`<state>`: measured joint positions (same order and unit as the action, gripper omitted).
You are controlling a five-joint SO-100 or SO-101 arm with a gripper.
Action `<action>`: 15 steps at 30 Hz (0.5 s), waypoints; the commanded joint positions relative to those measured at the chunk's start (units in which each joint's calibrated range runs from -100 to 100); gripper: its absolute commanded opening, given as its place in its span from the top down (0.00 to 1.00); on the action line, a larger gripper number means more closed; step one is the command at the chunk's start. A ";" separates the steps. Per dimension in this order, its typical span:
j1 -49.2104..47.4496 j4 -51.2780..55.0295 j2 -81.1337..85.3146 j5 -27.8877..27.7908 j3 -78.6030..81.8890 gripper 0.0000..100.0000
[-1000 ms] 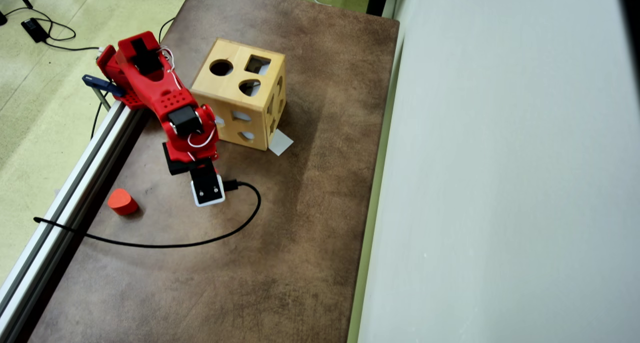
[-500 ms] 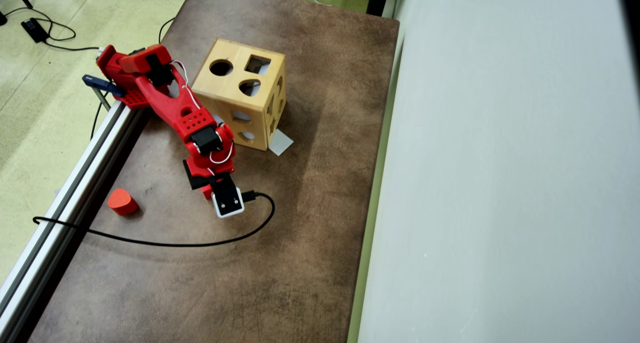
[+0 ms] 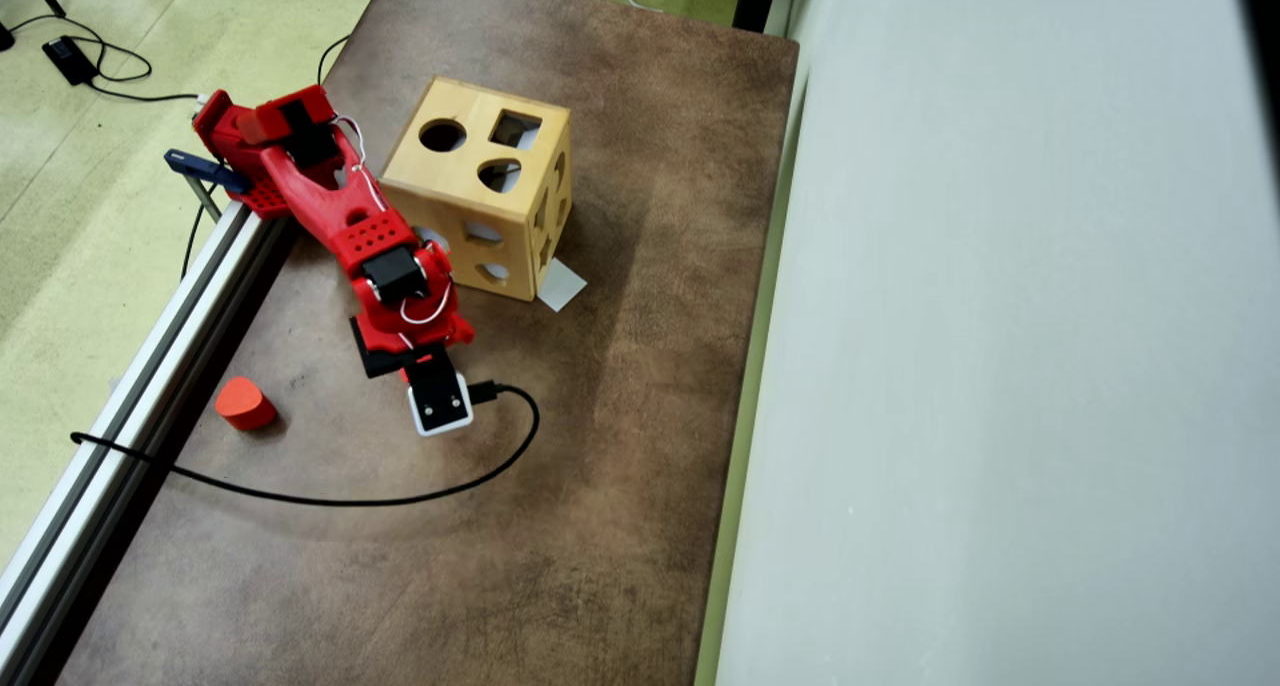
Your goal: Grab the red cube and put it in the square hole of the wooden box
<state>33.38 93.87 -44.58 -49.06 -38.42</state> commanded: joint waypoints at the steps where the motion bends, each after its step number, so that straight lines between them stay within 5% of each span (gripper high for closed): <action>1: 1.02 0.91 4.02 -0.93 -2.46 0.62; 15: 0.42 -6.17 -1.92 -0.93 -1.65 0.62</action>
<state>34.39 88.46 -46.53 -49.74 -38.42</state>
